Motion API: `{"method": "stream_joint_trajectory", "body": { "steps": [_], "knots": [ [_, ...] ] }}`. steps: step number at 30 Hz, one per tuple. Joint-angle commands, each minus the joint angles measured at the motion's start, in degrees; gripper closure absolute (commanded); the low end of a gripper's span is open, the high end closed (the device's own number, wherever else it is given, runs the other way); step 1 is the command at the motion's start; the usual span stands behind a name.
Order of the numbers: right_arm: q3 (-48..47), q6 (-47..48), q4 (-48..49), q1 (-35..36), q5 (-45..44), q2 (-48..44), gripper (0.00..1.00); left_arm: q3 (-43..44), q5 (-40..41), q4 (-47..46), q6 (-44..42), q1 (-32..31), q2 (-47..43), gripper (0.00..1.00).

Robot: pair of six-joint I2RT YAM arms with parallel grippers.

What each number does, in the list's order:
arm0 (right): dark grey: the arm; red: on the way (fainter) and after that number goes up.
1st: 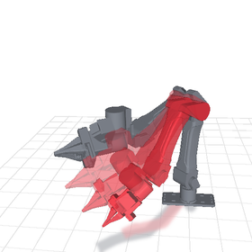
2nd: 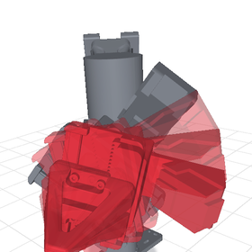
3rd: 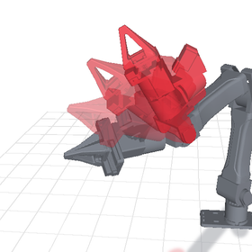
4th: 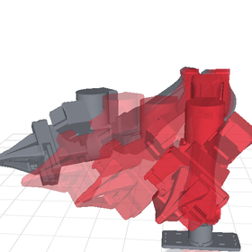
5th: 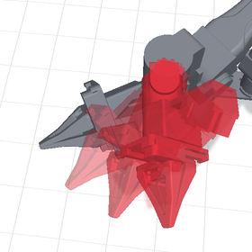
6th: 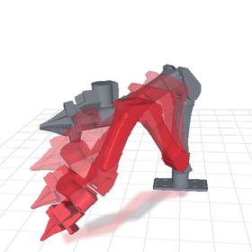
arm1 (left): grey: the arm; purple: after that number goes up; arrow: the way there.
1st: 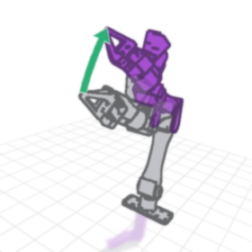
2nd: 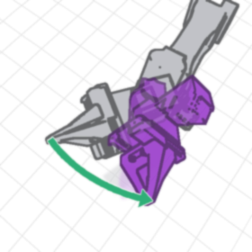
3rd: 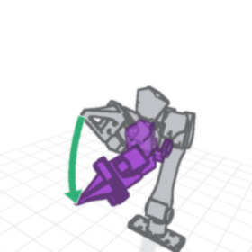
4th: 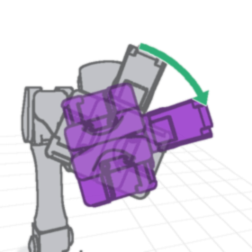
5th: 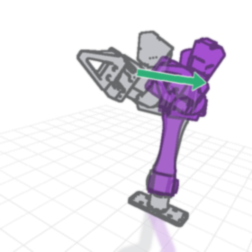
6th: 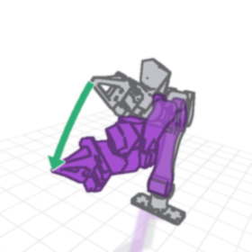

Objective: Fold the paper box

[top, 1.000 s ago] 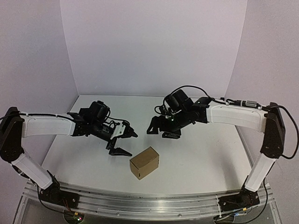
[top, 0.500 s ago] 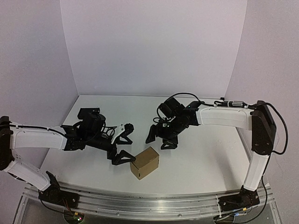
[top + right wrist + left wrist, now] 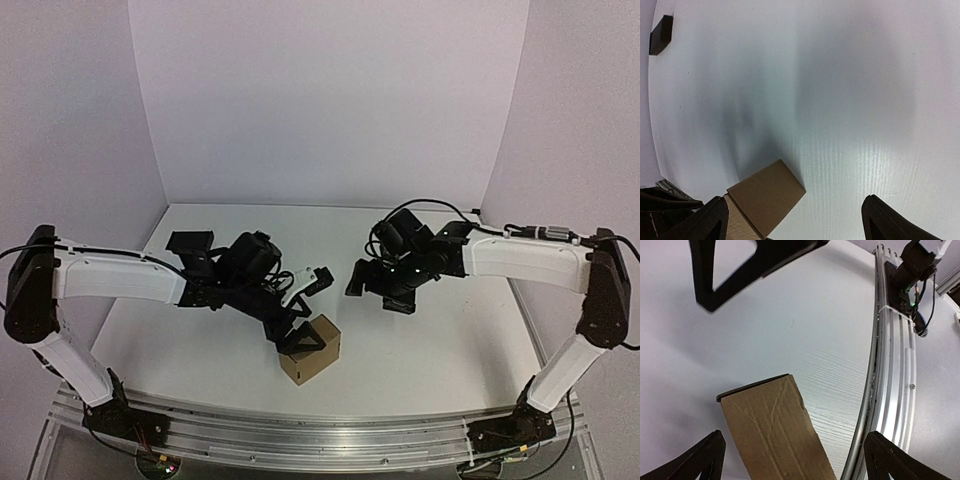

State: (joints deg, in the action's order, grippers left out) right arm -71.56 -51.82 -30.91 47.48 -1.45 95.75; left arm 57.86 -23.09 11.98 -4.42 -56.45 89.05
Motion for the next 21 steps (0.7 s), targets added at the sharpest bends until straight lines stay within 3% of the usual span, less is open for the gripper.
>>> {"method": "stream_joint_trajectory", "body": {
  "steps": [1, 11, 21],
  "knots": [
    [5.1, 1.7, -0.2, -0.9, -9.3, -7.4, 0.06, 7.8, 6.2, 6.2, 0.5, -0.7, 5.4, 0.0],
    [14.0, 0.5, 0.4, -0.9, -12.4, -16.8, 0.05, 11.3, 11.0, 9.9, -3.1, -3.6, 11.1, 0.0],
    [15.9, -0.1, 1.0, -1.0, -13.2, -18.0, 0.05, 11.9, 9.6, 10.9, -5.8, -3.8, 12.0, 0.0]
  ]
}}
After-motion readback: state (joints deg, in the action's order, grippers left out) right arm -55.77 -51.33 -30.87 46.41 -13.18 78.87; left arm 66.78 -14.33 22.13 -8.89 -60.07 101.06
